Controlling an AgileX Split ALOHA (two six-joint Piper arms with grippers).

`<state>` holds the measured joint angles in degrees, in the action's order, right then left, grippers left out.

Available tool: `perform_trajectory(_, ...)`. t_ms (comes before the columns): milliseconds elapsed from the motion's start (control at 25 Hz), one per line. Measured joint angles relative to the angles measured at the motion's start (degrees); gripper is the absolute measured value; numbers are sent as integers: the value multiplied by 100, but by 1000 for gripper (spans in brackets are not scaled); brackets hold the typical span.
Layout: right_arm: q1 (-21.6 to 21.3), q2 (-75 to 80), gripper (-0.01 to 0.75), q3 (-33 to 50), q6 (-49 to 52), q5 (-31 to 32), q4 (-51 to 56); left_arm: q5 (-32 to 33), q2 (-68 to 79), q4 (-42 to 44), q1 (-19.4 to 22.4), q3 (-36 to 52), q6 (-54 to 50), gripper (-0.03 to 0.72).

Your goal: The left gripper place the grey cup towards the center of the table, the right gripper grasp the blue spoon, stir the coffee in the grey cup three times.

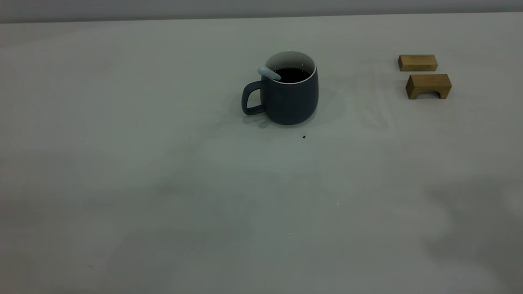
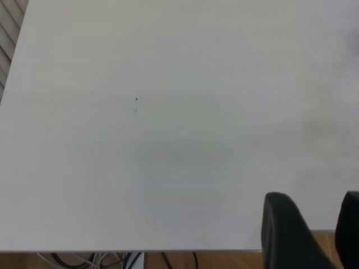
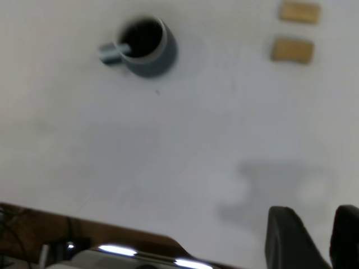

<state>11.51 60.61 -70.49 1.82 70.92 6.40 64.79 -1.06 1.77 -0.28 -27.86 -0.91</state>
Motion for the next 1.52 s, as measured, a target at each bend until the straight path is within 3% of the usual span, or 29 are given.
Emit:
perform_trajectory(320,-19,-2731,230,2105,-364,0,-43,0,0,0,0,0,0,297)
perform_trajectory(520,-471,-3954,235,3222,-674,-6,-20,0,0,0,0,0,0,297)
perform_trajectory(720,-858,-4812,237,3970,-965,-427,-25,0,0,0,0,0,0,297)
perform_trajectory(1520,-904,-5945,237,4359,-1004,-586,-47,0,0,0,0,0,0,297)
